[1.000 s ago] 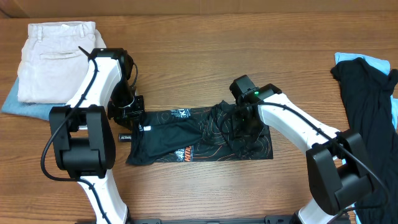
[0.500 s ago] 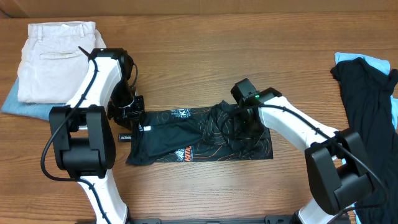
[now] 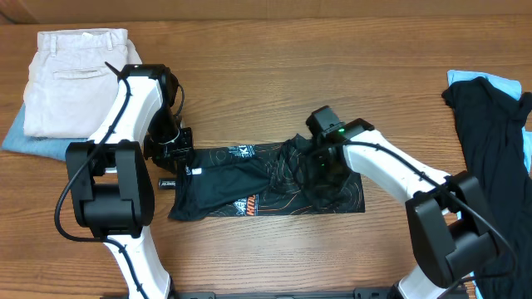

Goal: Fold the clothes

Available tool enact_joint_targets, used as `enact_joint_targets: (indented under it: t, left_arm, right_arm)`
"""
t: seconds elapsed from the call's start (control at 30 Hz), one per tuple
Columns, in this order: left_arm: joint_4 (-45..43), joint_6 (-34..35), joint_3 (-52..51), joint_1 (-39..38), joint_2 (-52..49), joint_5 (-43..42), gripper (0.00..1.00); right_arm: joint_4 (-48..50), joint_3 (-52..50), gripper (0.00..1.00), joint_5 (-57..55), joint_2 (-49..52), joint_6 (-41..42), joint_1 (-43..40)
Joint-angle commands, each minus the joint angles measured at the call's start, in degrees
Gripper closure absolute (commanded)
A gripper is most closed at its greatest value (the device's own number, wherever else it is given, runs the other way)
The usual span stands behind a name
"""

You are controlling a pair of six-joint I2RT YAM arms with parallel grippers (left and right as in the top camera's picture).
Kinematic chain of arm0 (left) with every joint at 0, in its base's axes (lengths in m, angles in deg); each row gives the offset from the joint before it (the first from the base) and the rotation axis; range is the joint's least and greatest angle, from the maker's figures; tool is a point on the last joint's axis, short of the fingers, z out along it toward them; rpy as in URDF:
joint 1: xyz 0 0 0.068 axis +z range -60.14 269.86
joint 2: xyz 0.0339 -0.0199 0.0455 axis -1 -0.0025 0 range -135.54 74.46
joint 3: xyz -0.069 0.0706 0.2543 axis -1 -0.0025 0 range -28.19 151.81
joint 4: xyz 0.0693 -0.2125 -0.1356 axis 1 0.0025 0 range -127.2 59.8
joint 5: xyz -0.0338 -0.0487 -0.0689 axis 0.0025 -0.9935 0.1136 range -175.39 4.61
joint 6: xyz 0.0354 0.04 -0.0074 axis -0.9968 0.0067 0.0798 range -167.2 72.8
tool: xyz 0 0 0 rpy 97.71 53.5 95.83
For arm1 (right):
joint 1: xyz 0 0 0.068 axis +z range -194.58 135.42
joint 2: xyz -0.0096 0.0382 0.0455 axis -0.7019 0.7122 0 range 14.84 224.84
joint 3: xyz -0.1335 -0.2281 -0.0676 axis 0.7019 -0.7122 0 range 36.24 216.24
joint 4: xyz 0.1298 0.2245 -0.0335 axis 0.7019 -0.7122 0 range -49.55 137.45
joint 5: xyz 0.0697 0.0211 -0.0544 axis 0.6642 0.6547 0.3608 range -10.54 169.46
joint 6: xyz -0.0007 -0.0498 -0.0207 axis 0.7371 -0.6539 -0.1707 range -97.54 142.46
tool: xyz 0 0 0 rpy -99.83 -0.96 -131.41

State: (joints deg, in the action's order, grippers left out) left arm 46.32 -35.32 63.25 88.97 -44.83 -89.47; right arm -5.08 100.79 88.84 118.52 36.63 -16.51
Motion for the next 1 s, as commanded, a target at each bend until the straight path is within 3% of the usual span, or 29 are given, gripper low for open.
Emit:
enact_joint_targets:
  t: [0.0,0.07,0.13,0.2,0.37,0.8,0.97]
  left_arm:
    - [0.17,0.20,-0.22,0.00,1.55,-0.46,0.78]
    - [0.17,0.20,-0.22,0.00,1.55,-0.44,0.78]
    - [0.17,0.20,-0.22,0.00,1.55,-0.46,0.78]
    - [0.17,0.20,-0.22,0.00,1.55,-0.46,0.78]
    - [0.31,0.20,-0.22,0.00,1.55,-0.46,0.78]
    - [-0.09,0.17,-0.22,0.00,1.55,-0.42,0.69]
    - [-0.55,0.17,-0.22,0.00,1.55,-0.42,0.68]
  right_arm:
    - [0.42,1.68,0.93,16.13,-0.07,-15.23,3.89]
    - [0.70,1.68,0.86,18.34,-0.07,-18.91,6.03]
    - [1.95,1.68,0.68,15.28,-0.07,-18.45,7.61]
    - [3.19,1.68,0.64,11.43,-0.07,-15.06,8.09]
    - [3.76,1.79,0.64,3.54,-0.09,-7.80,6.99]
    - [2.84,6.91,0.60,1.42,-11.80,-8.13,3.52]
    - [3.26,6.54,0.60,-0.52,-10.80,-8.13,2.16]
